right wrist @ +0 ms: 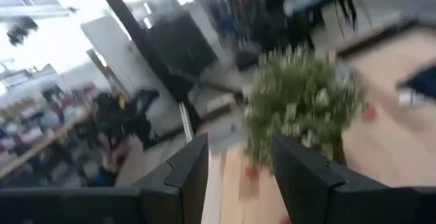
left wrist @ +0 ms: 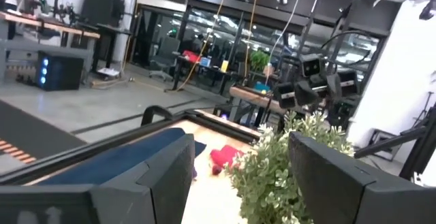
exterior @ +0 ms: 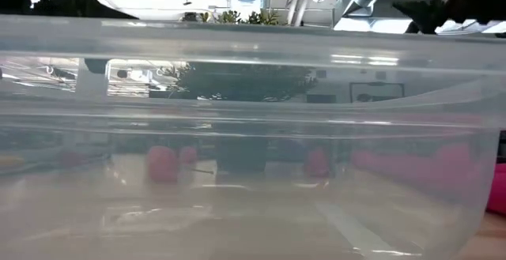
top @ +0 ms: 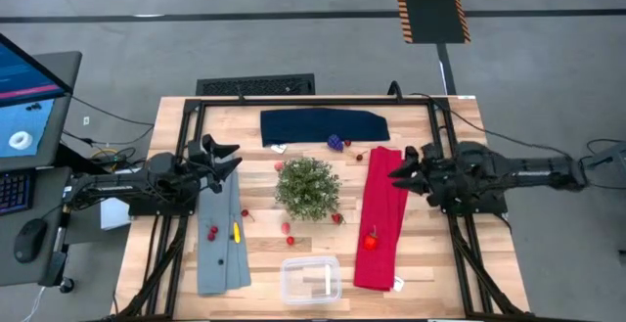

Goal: Pick and placing Produce into tupperware
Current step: Put the right strawberry into the transparent container

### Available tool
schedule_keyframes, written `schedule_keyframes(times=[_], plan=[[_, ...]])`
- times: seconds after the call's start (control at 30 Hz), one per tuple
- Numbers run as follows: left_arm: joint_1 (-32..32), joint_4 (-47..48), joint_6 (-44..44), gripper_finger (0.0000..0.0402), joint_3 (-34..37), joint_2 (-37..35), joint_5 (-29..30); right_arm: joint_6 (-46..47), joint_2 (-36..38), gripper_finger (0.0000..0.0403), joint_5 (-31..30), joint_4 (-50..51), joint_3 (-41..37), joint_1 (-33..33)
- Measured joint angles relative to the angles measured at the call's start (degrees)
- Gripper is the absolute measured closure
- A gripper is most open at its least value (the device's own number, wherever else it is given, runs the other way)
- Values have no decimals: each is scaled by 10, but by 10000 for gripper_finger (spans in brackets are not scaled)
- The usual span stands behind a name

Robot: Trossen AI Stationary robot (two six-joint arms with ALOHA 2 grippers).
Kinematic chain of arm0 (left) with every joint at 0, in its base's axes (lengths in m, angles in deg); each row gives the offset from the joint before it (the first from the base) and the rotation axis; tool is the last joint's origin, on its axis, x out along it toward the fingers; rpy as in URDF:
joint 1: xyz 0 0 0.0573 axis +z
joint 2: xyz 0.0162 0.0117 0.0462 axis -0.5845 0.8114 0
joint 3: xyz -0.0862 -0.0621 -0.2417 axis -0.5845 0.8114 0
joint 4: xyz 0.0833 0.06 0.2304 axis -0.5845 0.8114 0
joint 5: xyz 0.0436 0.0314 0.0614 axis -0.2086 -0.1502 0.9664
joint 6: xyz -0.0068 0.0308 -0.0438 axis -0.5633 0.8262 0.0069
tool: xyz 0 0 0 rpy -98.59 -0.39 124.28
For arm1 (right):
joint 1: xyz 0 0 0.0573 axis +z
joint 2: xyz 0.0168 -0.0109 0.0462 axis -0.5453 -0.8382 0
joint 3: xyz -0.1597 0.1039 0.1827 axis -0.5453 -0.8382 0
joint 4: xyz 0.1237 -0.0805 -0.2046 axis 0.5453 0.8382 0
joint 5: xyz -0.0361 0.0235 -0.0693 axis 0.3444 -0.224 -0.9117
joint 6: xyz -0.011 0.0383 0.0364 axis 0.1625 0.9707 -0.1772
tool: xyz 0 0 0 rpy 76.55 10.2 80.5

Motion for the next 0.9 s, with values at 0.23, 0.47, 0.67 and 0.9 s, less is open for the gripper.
schedule_keyframes(times=[0.23, 0.47, 0.67, 0.9], plan=[[0, 20, -19, 173, 0, 0, 5, 37, -211, 221, -159, 277, 180, 80], [0, 21, -83, 173, 0, 0, 42, 203, -387, 221, -169, 360, 272, 126], [0, 33, -86, 173, 0, 0, 40, 341, -490, 221, -167, 401, 304, 160], [0, 34, -87, 173, 0, 0, 31, 483, -558, 221, -151, 401, 327, 200]])
